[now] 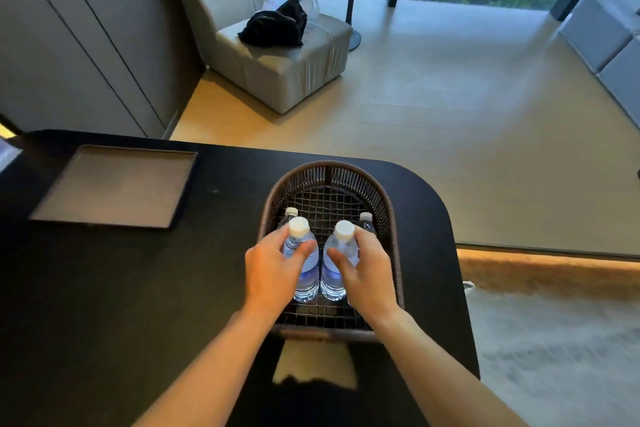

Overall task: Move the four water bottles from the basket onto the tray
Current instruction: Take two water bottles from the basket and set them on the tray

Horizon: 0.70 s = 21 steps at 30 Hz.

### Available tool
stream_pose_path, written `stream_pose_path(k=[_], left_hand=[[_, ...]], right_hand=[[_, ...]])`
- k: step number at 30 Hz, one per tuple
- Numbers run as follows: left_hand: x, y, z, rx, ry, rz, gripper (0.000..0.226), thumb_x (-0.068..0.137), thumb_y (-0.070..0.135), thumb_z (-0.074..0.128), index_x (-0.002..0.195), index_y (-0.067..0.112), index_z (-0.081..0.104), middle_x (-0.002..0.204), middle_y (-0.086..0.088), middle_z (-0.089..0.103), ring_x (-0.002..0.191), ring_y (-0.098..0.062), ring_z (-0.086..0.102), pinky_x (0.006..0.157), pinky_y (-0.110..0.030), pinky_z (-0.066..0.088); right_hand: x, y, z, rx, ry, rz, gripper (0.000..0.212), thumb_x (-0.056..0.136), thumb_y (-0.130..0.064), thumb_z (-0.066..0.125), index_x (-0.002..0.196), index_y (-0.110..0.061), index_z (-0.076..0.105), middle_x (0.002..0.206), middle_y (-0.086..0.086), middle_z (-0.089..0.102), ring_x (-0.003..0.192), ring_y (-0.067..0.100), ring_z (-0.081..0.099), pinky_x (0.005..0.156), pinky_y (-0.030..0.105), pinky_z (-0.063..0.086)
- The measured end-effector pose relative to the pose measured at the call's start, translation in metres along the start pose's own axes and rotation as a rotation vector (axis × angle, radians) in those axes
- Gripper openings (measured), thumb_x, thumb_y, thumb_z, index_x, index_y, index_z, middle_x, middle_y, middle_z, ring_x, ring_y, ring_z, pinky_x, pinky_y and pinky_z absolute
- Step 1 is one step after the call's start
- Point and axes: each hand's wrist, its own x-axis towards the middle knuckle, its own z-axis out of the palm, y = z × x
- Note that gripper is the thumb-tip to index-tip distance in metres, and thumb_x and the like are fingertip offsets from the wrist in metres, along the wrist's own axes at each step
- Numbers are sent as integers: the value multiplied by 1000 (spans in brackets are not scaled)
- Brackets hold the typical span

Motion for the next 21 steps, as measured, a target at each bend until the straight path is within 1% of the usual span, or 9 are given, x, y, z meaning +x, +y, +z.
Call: stream_pose_path(k=[2,4,6,8,11,14,17,21], left_hand=[[-5,9,-12,-6,32,28,27,87,29,79,112,32,72,96,15,75,90,-2,72,80,-33,61],[-7,15,-24,-10,65,36,36,86,29,79,121,28,71,104,16,73,97,-2,71,85,-29,60],[-7,20,-38,-12,99,43,40,86,29,78,125,25,69,107,16,71,98,-3,70,86,-27,59],[-5,23,-52,-17,132,58,42,86,28,79,126,25,68,110,13,71,101,-6,70,87,-27,58],[2,25,-75,-16,182,60,40,86,27,79,125,25,70,108,8,75,101,-7,71,88,-30,59],[12,24,-99,-25,235,62,36,86,26,79,122,28,70,104,8,75,99,-6,71,88,-32,59],[26,16,-125,-20,262,77,38,87,26,79,121,34,66,105,10,74,100,-8,71,88,-33,60],[51,-5,-165,-18,286,81,39,86,27,80,124,24,70,106,10,73,100,-8,70,88,-34,60]], right_hand=[[1,-11,-4,-3,14,-28,38,94,-33,74,128,-22,61,122,-5,68,114,11,63,98,44,56],[3,-22,-6,15,18,-52,38,93,-32,75,127,-23,61,123,-5,67,114,10,63,98,44,57],[6,-35,-8,31,9,-76,41,93,-30,75,130,-25,60,125,-5,66,116,10,62,100,43,56],[10,-49,-7,41,-1,-106,42,93,-30,75,132,-25,59,128,-4,66,117,10,61,101,41,55],[20,-70,-1,63,-4,-162,39,93,-29,75,130,-26,61,123,-4,67,113,10,62,98,40,56],[33,-92,12,78,-13,-206,36,93,-28,74,128,-24,63,120,-4,67,111,10,62,96,41,55],[46,-115,33,70,-20,-230,38,94,-29,74,130,-21,63,121,-2,67,109,11,62,97,39,55],[60,-146,72,72,-23,-240,39,95,-30,73,131,-19,62,125,2,68,114,16,63,100,41,55]])
